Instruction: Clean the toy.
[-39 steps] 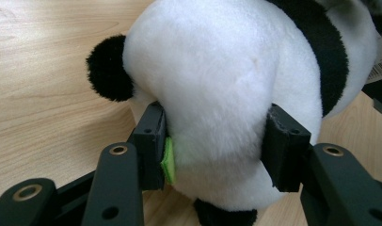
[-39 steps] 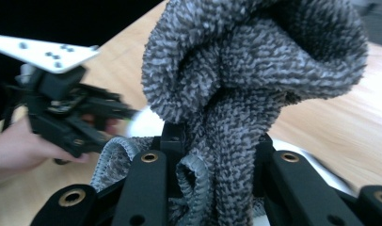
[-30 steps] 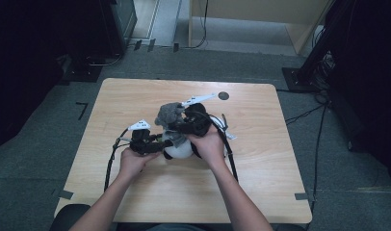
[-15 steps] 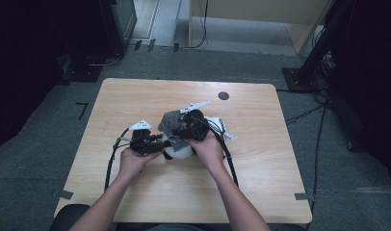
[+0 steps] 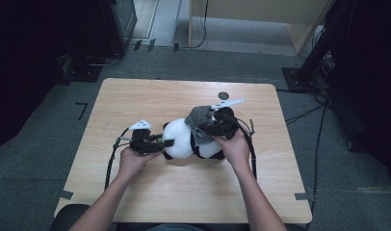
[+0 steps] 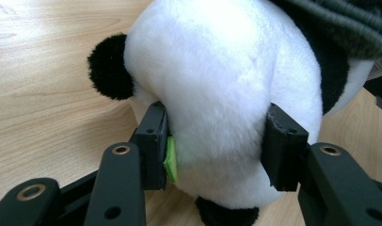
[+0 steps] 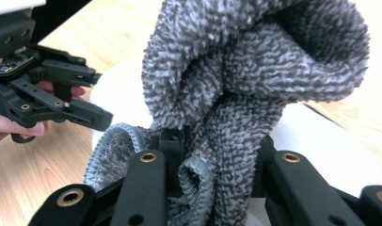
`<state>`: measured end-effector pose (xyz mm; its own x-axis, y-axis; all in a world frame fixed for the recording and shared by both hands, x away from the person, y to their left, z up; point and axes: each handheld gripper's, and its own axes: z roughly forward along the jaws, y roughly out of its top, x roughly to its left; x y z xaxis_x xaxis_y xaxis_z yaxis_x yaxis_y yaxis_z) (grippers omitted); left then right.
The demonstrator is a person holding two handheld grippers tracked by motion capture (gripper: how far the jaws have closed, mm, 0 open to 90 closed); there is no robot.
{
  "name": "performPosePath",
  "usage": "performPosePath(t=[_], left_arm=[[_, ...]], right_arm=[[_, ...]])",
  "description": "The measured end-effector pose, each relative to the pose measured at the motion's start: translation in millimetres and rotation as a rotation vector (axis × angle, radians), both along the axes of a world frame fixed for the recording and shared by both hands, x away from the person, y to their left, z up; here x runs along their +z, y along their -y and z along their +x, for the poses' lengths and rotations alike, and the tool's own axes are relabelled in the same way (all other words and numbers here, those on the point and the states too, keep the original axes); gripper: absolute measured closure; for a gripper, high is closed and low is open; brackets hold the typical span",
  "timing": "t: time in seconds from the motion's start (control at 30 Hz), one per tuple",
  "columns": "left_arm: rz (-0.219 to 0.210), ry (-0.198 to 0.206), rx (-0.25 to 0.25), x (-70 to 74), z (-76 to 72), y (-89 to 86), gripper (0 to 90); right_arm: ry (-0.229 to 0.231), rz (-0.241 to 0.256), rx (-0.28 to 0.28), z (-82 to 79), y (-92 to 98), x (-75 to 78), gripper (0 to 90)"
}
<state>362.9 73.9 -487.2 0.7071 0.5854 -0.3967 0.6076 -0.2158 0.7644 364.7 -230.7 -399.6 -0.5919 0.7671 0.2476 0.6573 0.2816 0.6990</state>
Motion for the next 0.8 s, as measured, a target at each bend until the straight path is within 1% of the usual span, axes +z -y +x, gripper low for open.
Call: performPosePath(t=[0.2,0.3,0.37,0.47,0.5,0.57,0.67,0.73,0.8], left_arm=[[-0.007,-0.002,-0.001,-0.3,0.5,-0.2,50.8],[-0.01,-0.004,0.0,-0.3,0.6,-0.1,50.8],[-0.014,-0.008,0.002,-0.5,0.7,-0.2,50.9],[-0.013,-0.008,0.003,-0.8,0.7,-0.4,50.9],[-0.014,-0.007,0.003,-1.0,0.8,-0.4,50.9],[-0.019,-0.006,0.007,-1.5,0.6,0.0,50.9],[-0.019,-0.011,0.009,-1.6,1.0,-0.4,50.9],[-0.021,-0.012,0.01,-1.6,1.1,-0.4,50.9],[-0.02,-0.011,0.009,-1.6,1.0,-0.5,50.8]], right_arm=[[0.01,0.036,-0.076,-4.7,35.1,1.3,68.9],[0.008,0.047,-0.113,-5.7,50.9,-1.6,69.0],[0.003,0.045,-0.137,-6.3,59.1,-3.2,69.2],[-0.003,0.03,-0.17,-6.8,70.1,-6.8,69.7],[-0.008,0.032,-0.181,-6.8,73.1,-9.1,69.8],[-0.019,0.057,-0.186,-6.4,78.6,-14.1,70.0],[-0.03,0.062,-0.205,-2.5,84.0,-22.3,70.3],[-0.047,0.047,-0.222,1.2,87.0,-28.4,70.4],[-0.057,0.061,-0.229,3.1,90.9,-32.6,70.5]])
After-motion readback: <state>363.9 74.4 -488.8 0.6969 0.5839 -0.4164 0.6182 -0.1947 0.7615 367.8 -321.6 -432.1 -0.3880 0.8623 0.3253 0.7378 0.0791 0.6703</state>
